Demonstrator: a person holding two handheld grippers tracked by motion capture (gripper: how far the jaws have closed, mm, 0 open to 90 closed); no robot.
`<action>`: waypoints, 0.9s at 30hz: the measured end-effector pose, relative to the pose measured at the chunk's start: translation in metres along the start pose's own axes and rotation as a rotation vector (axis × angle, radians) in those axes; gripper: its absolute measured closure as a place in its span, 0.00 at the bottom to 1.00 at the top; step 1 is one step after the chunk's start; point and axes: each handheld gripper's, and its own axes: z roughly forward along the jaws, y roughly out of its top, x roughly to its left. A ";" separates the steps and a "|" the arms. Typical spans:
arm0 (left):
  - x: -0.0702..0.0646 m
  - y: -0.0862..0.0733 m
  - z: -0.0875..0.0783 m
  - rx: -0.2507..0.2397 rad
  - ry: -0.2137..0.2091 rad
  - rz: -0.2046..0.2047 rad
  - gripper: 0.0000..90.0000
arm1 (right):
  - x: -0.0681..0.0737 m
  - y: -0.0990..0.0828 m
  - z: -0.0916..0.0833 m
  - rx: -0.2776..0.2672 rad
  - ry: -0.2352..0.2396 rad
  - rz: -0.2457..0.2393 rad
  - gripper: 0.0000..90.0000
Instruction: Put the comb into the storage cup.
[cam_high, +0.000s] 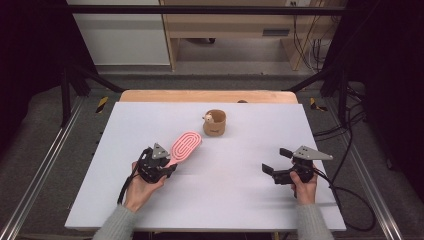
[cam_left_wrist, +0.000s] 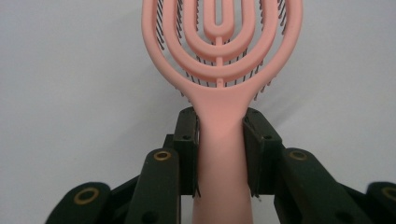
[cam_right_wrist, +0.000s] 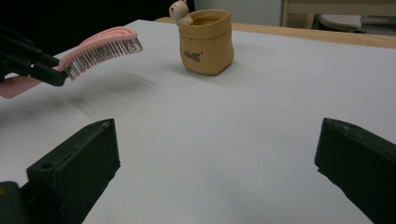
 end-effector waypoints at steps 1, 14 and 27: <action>0.000 0.000 -0.001 -0.004 0.001 -0.002 0.77 | 0.000 0.000 0.000 -0.001 0.000 0.000 0.00; -0.001 0.003 -0.011 -0.064 0.020 -0.020 0.77 | 0.002 0.004 -0.002 -0.013 -0.002 0.001 0.00; -0.006 0.006 -0.019 -0.104 0.036 -0.027 0.77 | 0.015 0.012 0.004 -0.015 0.022 -0.013 0.00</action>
